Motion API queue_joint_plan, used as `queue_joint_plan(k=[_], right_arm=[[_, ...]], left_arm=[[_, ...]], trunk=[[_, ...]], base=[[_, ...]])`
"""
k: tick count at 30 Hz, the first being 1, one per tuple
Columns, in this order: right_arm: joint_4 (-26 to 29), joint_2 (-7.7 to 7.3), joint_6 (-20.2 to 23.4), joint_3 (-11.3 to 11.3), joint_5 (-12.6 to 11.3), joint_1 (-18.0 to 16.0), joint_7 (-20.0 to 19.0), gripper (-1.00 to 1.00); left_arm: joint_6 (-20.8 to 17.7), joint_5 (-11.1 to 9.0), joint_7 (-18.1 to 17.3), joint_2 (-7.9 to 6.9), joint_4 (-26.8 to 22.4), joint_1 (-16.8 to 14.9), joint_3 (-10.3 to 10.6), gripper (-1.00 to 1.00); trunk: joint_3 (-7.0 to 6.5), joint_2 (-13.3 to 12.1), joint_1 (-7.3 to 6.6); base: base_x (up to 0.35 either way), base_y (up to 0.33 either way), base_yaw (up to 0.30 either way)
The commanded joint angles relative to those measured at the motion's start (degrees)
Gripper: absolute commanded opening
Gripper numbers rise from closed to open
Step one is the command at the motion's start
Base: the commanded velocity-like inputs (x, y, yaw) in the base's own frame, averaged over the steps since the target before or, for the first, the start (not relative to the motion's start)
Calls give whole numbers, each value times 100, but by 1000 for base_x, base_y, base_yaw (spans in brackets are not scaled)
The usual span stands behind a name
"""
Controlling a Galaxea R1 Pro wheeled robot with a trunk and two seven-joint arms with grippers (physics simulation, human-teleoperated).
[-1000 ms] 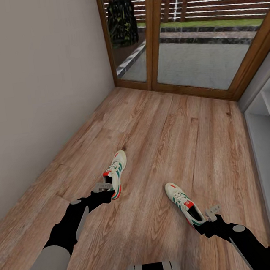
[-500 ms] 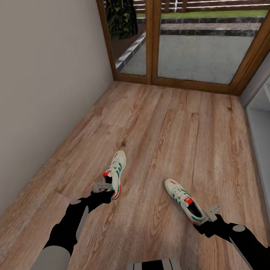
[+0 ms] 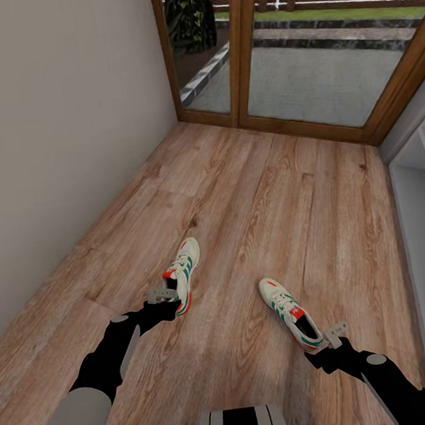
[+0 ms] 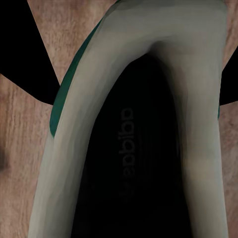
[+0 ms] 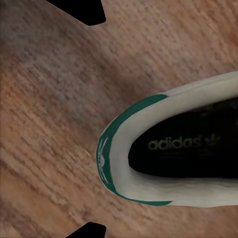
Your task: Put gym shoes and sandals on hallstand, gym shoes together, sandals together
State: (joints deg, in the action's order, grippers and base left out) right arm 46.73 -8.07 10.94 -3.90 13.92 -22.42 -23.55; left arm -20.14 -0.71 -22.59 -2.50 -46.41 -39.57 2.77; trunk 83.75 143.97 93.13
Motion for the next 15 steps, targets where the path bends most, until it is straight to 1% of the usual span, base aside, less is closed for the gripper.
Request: queue_joint_plan(k=[1,11,15], right_arm=[[11,2,21,-18,49,0,-45,100],[24,-2,12,-7,49,0,-44,100],[27,-2,12,-12,49,1,-44,100]], left_arm=[[-34,-9,-8,-4,-9,-3,11,-100],[-34,-9,-8,37,-9,-16,13,-100],[-34,-9,-8,43,-9,-16,13,-100]], trunk=[[4,2,-1],[5,2,-1],[5,2,-1]], base=[[0,0,0],[2,0,0],[80,0,0]])
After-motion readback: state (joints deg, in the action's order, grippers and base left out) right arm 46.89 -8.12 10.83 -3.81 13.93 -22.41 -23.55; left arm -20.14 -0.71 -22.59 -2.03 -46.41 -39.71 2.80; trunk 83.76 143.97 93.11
